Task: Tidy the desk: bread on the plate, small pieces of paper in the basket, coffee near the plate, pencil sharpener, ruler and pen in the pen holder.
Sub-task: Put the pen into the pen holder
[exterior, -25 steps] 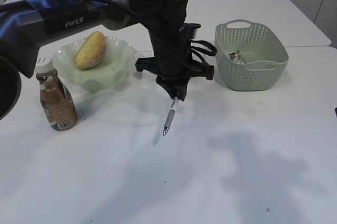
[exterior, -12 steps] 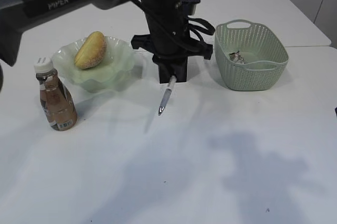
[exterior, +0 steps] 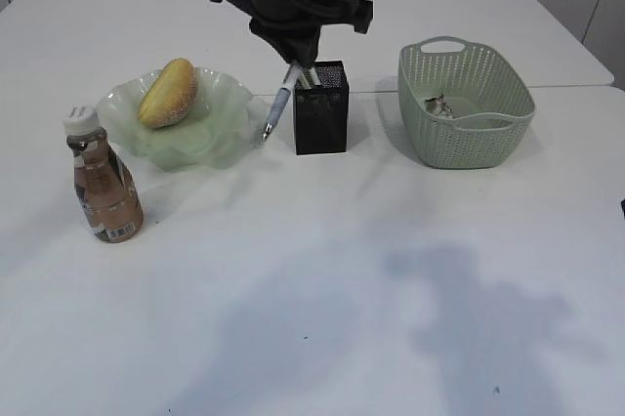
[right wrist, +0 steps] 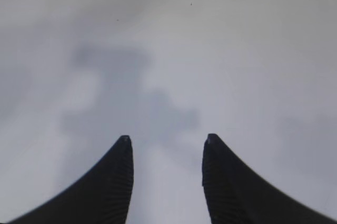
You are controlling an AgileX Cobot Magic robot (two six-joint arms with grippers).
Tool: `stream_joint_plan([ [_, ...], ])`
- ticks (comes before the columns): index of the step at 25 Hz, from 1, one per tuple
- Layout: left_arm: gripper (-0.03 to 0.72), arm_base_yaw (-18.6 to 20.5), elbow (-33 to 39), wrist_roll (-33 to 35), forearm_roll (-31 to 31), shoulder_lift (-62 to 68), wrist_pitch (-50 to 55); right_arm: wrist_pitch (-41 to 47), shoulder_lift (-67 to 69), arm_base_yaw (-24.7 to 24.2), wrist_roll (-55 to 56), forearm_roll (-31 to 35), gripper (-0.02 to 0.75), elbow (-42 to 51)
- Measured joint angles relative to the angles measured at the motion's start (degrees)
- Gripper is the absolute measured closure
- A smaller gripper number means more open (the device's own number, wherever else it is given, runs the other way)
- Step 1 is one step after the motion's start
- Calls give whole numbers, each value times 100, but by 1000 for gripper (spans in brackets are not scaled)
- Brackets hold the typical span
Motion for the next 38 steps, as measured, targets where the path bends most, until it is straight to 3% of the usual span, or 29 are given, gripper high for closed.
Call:
stream_joint_plan([
  [20, 609, 0, 0, 447, 489, -261, -1397, 0, 0, 0, 0, 0, 384, 0],
  [27, 609, 0, 0, 820, 498, -274, -996, -17, 0, 0, 0, 0, 384, 0],
  [38, 609, 0, 0, 856, 501, -895, -708, -30, 0, 0, 0, 0, 384, 0],
])
